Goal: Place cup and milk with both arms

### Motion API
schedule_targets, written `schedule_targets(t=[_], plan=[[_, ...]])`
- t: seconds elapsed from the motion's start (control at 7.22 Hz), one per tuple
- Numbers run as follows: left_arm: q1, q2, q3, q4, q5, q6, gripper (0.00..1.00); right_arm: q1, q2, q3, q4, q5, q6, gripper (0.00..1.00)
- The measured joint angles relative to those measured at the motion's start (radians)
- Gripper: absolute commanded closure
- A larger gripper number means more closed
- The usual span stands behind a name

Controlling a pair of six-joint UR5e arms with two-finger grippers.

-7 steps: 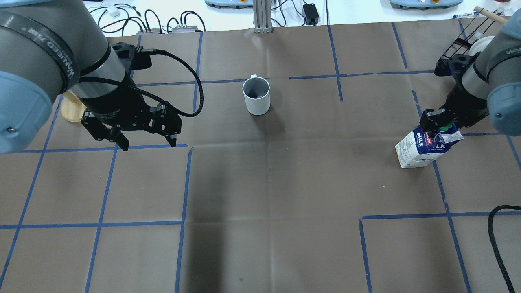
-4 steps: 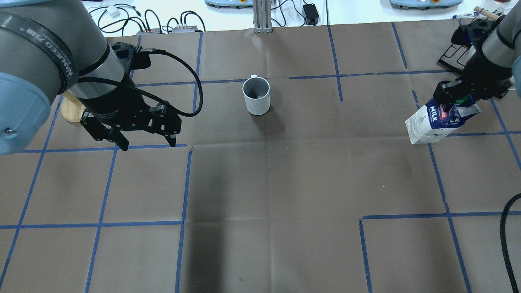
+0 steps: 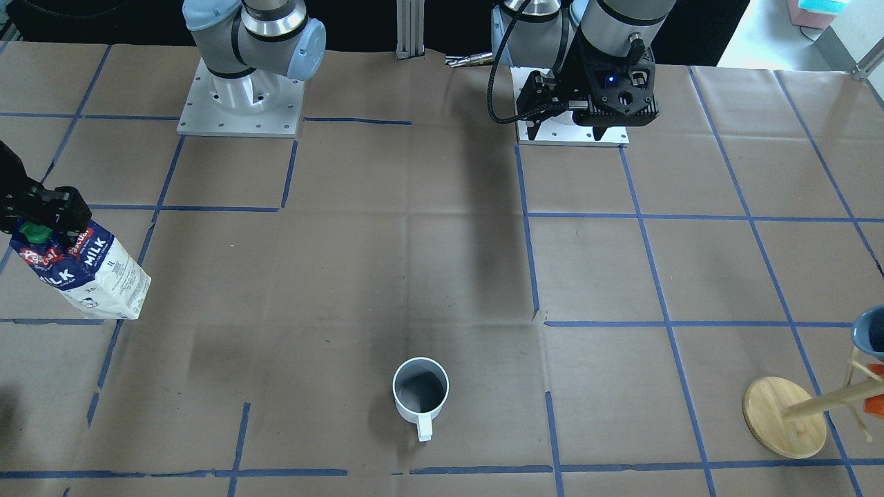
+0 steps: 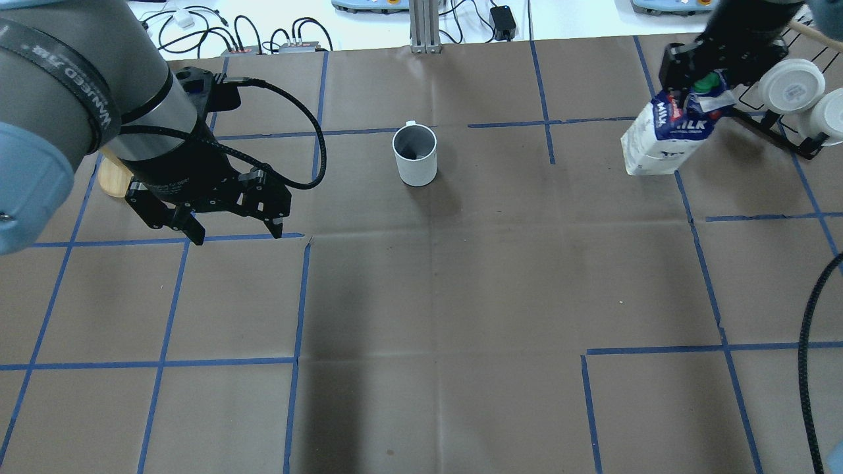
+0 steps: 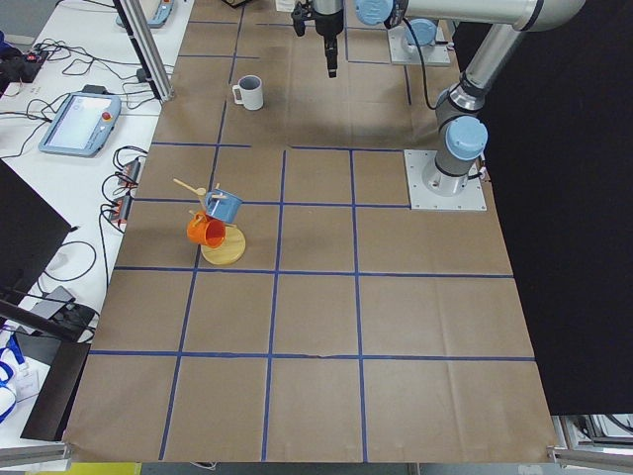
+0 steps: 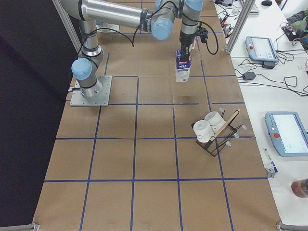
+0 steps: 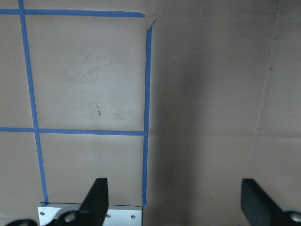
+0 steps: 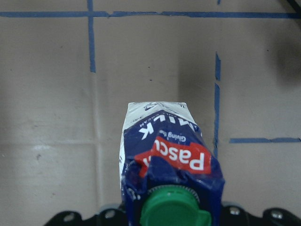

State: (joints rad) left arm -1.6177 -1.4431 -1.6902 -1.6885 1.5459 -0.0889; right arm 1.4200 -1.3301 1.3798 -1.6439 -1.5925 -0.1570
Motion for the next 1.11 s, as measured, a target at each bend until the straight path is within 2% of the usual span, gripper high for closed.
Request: schedule_targets(t=[0.28, 0.69, 1.11], plan=[[0.000, 0.000, -0.002, -0.001, 0.000, -0.003, 0.00, 0.131, 0.151, -0.181, 0.019, -0.004, 0.126, 0.54], [0.000, -0.005, -0.005, 0.005, -0.003, -0.005, 0.00, 0.268, 0.361, -0.429, 0.071, 0.005, 0.295, 0.54], [0.000, -0.004, -0.011, 0.004, -0.002, -0.004, 0.00, 0.334, 0.508, -0.593, 0.079, 0.008, 0.396, 0.53]])
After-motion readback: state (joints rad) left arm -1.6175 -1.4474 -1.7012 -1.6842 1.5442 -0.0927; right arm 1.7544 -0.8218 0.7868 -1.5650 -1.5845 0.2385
